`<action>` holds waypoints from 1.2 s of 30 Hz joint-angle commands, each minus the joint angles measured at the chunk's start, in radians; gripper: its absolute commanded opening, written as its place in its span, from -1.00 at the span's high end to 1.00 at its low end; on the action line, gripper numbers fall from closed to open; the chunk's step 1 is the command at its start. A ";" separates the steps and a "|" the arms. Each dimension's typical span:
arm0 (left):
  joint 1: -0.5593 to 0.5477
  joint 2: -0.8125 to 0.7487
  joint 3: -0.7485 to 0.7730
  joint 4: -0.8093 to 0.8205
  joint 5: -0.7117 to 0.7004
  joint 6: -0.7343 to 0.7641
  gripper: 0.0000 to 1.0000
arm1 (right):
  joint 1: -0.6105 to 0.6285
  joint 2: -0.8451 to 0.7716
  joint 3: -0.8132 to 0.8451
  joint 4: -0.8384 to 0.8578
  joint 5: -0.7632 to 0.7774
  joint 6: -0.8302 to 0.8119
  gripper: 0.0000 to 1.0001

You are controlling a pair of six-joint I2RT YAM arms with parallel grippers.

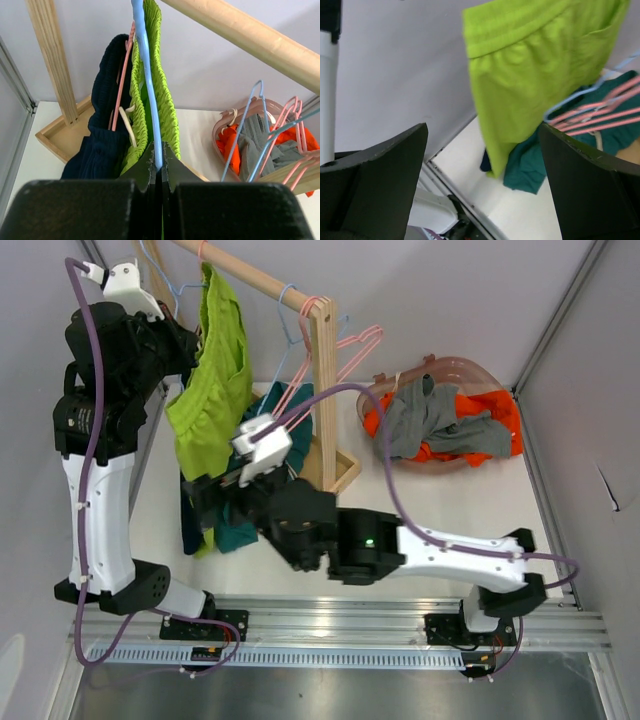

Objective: Remove the shorts from the hanger

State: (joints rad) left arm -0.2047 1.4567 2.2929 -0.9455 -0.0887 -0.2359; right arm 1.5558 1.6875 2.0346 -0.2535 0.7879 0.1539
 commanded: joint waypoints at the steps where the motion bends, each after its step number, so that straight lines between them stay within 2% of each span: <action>1: 0.005 -0.047 0.013 0.100 0.033 -0.029 1.00 | 0.030 0.143 0.140 -0.039 -0.045 -0.004 -0.99; 6: 0.005 -0.059 0.017 0.085 0.066 -0.048 1.00 | 0.046 0.285 0.288 -0.064 -0.029 0.030 -0.99; 8: 0.007 -0.076 0.013 0.076 0.070 -0.045 1.00 | 0.047 0.305 0.292 -0.063 -0.016 0.050 -0.99; 13: 0.005 -0.194 -0.132 0.102 0.081 -0.052 1.00 | 0.040 0.299 0.250 -0.010 0.065 0.041 -0.99; 18: 0.005 -0.268 -0.173 0.088 0.133 -0.065 1.00 | 0.017 0.305 0.230 0.000 0.160 0.044 -0.99; 26: 0.007 -0.298 -0.185 0.090 0.159 -0.059 1.00 | -0.036 0.313 0.093 0.083 0.145 0.065 -0.92; 29: 0.007 -0.300 -0.184 0.096 0.175 -0.068 1.00 | -0.037 0.327 0.064 0.128 0.126 0.073 -0.52; 32: 0.005 -0.302 -0.181 0.096 0.168 -0.066 1.00 | -0.037 0.337 0.052 0.146 0.119 0.078 0.14; 33: 0.005 -0.303 -0.185 0.096 0.165 -0.065 1.00 | -0.036 0.336 0.049 0.149 0.114 0.081 0.69; 34: 0.005 -0.305 -0.181 0.096 0.158 -0.063 1.00 | -0.034 0.336 0.042 0.146 0.111 0.094 1.00; 36: 0.005 -0.302 -0.182 0.099 0.147 -0.057 1.00 | -0.019 0.322 0.029 0.151 0.105 0.096 1.00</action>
State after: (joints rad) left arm -0.2043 1.1755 2.0941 -0.9485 0.0559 -0.2810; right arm 1.5223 2.0239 2.0747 -0.1654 0.8856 0.2279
